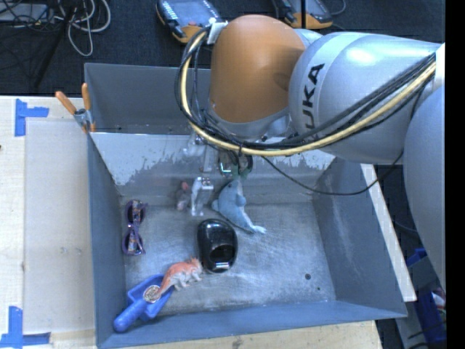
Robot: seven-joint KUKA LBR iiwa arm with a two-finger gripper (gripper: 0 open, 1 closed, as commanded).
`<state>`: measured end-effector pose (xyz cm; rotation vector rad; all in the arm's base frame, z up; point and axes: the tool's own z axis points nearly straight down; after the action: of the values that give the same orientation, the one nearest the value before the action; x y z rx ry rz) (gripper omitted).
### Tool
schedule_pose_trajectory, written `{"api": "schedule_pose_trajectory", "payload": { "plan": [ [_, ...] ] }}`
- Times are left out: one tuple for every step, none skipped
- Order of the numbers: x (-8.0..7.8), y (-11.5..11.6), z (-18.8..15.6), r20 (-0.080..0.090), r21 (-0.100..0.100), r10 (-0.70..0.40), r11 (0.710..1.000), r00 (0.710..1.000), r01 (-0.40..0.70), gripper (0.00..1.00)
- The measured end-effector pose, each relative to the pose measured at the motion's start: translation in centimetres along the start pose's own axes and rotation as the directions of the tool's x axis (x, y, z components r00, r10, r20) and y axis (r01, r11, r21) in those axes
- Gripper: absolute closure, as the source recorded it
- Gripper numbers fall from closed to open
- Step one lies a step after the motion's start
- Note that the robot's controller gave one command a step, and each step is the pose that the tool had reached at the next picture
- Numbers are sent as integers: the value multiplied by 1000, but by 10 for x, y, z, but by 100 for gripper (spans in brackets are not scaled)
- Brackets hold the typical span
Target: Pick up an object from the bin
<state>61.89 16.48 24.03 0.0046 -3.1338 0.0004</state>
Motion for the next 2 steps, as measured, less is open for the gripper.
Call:
{"api": "schedule_pose_trajectory", "payload": {
  "plan": [
    [-1, -1, -5, 8, -1, 3, 1000, 1000, -3, 0],
    [13, 2, 54, 11, -2, -9, 1000, 1000, 9, 0]
  ]
}}
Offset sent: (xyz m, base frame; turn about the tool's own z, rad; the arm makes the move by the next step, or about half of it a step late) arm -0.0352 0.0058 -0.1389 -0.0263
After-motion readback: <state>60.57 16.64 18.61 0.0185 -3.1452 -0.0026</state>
